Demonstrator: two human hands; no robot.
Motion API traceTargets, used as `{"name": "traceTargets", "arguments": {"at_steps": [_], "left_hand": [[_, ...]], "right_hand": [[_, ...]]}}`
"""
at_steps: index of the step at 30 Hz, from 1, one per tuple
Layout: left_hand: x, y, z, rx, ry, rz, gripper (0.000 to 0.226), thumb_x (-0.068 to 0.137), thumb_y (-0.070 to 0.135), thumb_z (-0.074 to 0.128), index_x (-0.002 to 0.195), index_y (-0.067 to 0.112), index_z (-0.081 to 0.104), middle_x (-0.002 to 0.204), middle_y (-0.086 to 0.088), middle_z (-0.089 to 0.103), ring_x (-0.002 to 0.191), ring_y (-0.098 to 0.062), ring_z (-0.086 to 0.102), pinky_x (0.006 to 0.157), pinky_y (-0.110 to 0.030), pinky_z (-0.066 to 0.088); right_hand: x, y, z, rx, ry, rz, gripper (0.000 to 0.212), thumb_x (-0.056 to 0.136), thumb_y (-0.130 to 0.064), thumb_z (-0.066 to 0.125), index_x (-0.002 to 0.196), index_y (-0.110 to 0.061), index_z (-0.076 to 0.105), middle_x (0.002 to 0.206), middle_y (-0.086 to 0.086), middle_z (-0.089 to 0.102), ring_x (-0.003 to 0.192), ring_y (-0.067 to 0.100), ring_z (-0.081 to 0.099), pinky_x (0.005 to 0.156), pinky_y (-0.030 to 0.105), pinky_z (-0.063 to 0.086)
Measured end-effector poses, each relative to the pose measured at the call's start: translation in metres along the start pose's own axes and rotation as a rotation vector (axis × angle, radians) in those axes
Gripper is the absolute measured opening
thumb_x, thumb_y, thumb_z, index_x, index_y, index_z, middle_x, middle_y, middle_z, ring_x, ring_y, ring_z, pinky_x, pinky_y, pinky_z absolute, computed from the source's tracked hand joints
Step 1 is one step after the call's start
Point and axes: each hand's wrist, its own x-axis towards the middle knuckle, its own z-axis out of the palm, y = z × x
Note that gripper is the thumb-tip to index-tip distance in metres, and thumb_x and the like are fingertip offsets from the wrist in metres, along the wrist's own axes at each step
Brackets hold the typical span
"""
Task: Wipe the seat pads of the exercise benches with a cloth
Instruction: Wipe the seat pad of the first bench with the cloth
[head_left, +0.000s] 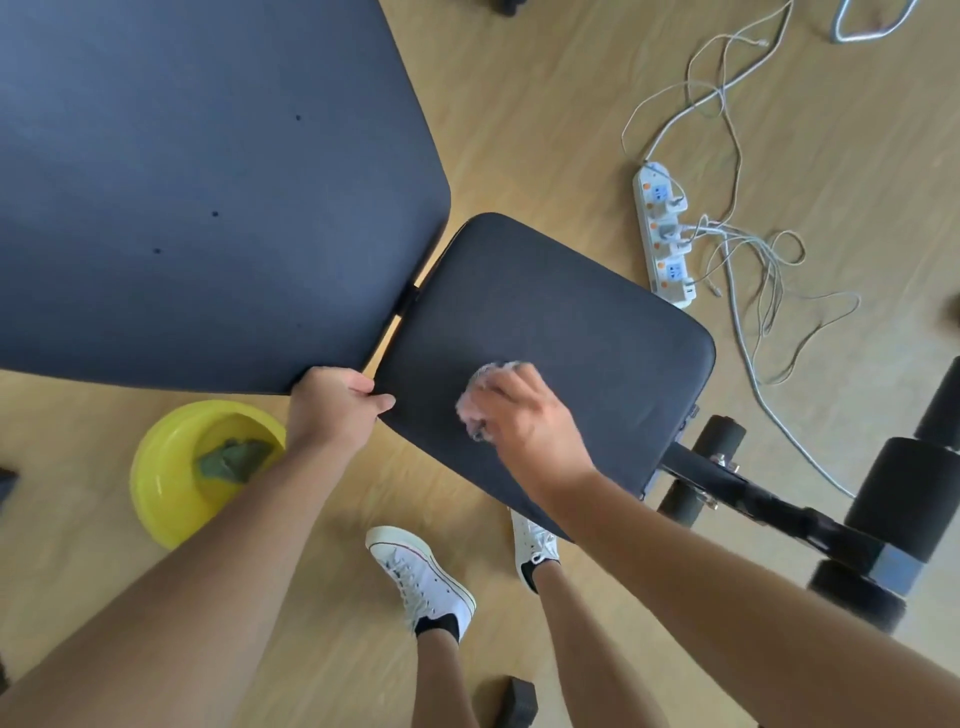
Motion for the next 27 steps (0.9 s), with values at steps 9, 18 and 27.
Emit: {"name": "traceTargets", "arguments": {"at_steps": [9, 18, 27], "left_hand": [[-0.003, 0.004, 0.0, 0.014, 0.057, 0.021, 0.036, 0.079, 0.021, 0.086, 0.111, 0.005, 0.08, 0.11, -0.011, 0.081, 0.101, -0.028, 0.075, 0.083, -0.03, 0.052], [-0.002, 0.001, -0.002, 0.087, 0.003, 0.039, 0.005, 0.082, 0.023, 0.082, 0.078, 0.02, 0.081, 0.077, 0.004, 0.079, 0.079, -0.025, 0.071, 0.063, -0.026, 0.045], [-0.001, 0.006, -0.002, 0.064, 0.04, -0.012, 0.032, 0.081, 0.025, 0.083, 0.11, 0.013, 0.081, 0.111, -0.003, 0.081, 0.103, -0.024, 0.074, 0.083, -0.029, 0.052]], "right_hand": [[-0.06, 0.064, -0.064, -0.124, 0.042, 0.298, 0.028, 0.094, 0.008, 0.058, 0.09, -0.015, 0.073, 0.1, -0.001, 0.066, 0.092, 0.031, 0.06, 0.08, 0.034, 0.051], [0.083, -0.042, 0.025, 0.016, 0.032, -0.134, 0.015, 0.085, -0.003, 0.076, 0.089, -0.017, 0.078, 0.1, 0.004, 0.073, 0.096, 0.027, 0.063, 0.084, 0.033, 0.056], [0.081, 0.058, -0.077, -0.085, 0.094, 0.411, 0.026, 0.091, -0.003, 0.056, 0.074, -0.021, 0.065, 0.081, -0.002, 0.063, 0.087, 0.03, 0.056, 0.068, 0.036, 0.05]]}}
